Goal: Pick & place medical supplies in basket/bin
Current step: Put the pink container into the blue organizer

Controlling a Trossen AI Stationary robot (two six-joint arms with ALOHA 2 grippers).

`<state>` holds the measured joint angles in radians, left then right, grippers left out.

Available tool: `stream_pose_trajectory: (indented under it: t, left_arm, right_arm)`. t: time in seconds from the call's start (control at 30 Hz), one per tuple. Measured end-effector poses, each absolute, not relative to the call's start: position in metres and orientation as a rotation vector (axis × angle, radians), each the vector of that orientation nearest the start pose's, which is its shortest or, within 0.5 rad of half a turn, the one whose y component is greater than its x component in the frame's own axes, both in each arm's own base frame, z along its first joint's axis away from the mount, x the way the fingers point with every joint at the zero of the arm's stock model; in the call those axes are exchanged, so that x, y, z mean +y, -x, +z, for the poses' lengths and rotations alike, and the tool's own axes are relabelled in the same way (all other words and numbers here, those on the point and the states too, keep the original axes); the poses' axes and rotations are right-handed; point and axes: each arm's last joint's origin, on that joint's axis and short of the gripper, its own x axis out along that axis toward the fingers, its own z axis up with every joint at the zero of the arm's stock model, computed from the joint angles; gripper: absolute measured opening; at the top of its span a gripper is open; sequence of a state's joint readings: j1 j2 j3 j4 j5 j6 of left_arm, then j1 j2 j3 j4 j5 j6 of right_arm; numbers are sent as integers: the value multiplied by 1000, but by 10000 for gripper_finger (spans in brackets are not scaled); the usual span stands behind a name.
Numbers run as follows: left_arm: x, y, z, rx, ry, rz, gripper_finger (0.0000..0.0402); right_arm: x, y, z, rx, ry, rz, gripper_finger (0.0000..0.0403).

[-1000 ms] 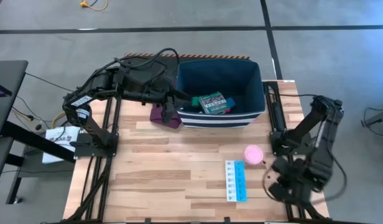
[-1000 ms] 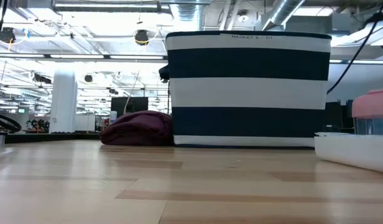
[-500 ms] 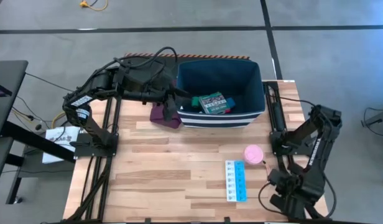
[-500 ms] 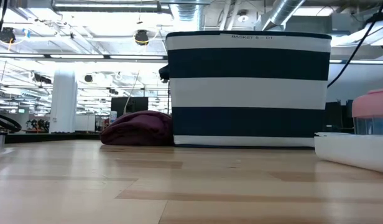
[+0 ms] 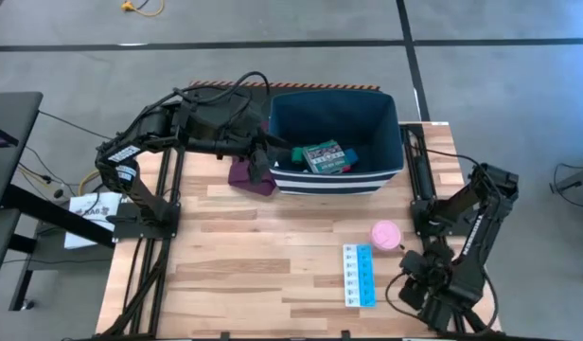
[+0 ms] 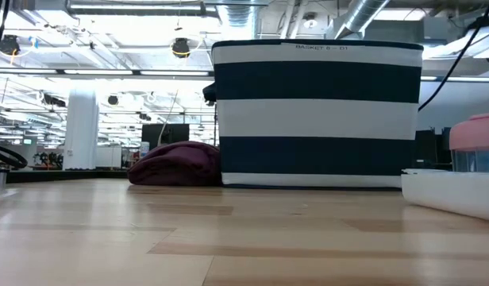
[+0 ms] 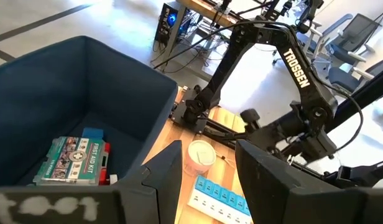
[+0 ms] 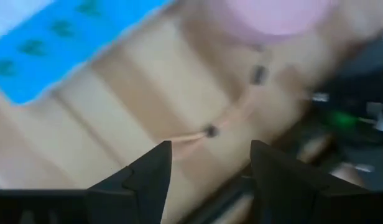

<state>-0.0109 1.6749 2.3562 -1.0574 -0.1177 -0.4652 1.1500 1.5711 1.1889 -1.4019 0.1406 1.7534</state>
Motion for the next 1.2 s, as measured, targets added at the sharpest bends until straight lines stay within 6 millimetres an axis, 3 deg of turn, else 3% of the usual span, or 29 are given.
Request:
stream_pose_trajectory:
  t: [0.23,0.57,0.93,1.2]
  left_arm:
    - [0,-289,531,353,436,185,137]
    - [0,-289,531,350,465,191,137]
    - [0,-289,531,347,472,202,137]
    - [0,-289,531,345,495,206,137]
  right_arm:
    - [214,-65,240,1282,-268,-633,208]
    - [179,-40,195,1214,-224,-525,208]
    - [155,-44,149,1100,-301,-442,208]
    - [148,-46,143,1102,-268,-470,208]
